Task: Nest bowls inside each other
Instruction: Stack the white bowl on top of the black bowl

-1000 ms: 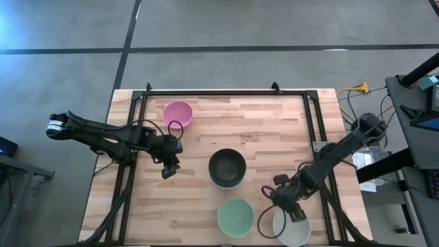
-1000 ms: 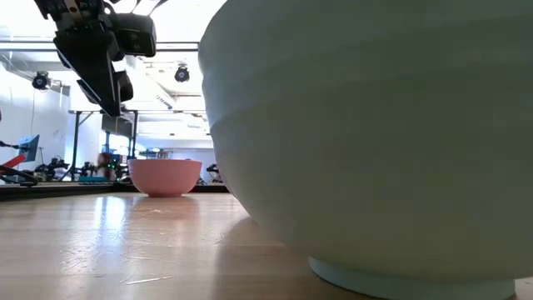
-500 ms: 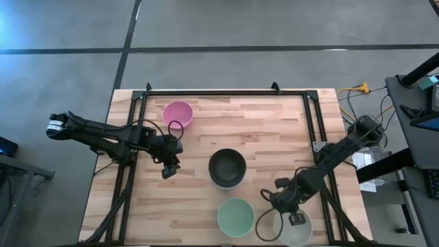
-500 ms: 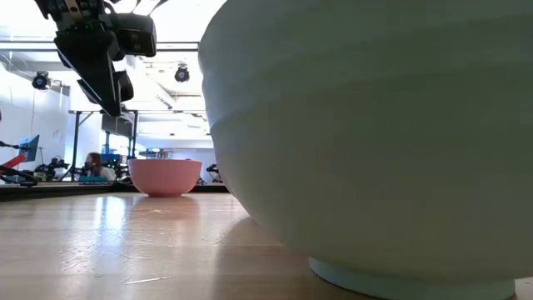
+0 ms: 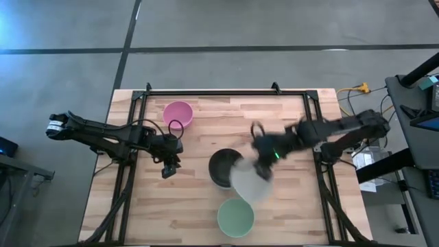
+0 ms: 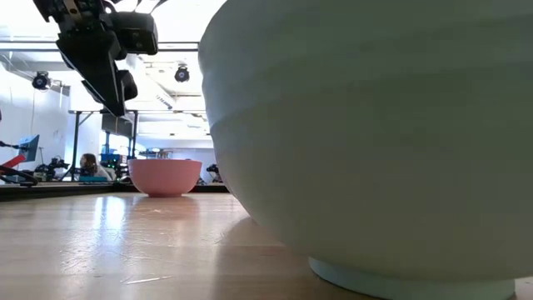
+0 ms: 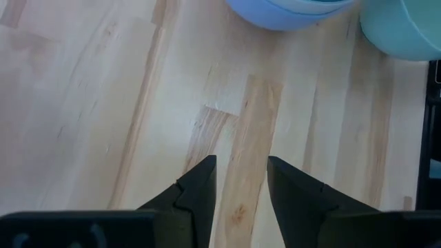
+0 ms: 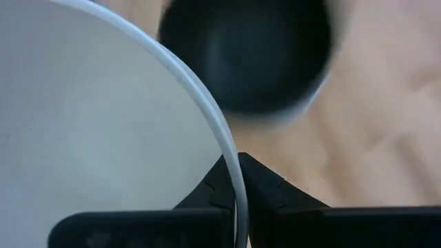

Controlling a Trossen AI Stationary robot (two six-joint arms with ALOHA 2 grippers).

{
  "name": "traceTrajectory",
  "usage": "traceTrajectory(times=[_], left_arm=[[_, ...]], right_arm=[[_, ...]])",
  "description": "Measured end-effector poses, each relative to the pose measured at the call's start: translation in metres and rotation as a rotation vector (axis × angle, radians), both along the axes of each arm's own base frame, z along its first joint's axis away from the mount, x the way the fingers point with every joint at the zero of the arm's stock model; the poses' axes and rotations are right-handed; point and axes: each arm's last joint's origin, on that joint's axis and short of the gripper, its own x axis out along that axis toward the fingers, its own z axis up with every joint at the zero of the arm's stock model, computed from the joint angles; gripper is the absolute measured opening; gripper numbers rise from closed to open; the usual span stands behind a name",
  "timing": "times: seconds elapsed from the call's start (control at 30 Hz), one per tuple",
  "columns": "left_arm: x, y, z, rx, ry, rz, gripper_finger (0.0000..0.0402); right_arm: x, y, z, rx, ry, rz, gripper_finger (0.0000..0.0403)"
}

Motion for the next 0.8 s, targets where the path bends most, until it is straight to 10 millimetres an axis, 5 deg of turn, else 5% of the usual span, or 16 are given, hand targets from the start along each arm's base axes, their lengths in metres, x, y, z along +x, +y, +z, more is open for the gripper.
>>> traceTrajectory(times=[0.13,0.27,0.57,0.8], left_arm=[[0.0,0.0,0.0,-0.007,0.004,0.013,0.0114],[0.0,0.0,0.0,-0.027,0.013,0.044,0.0114],[0.0,0.0,0.0,-0.055,0.022,0.089,0.0114],[0.0,0.0,0.0,-0.056,0.022,0.091,0.0114]], right_arm=[[0.037,-0.042,0.022,0.011,-0.029,-0.176,0.0009],[0.066,-0.065,0.023,0.024,0.117,-0.207,0.0009],[0.113,-0.061,-0.004,-0.002,0.314,-0.063,0.0009],[0.118,-0.06,-0.025,0.008,0.399,-0.019,0.0009]])
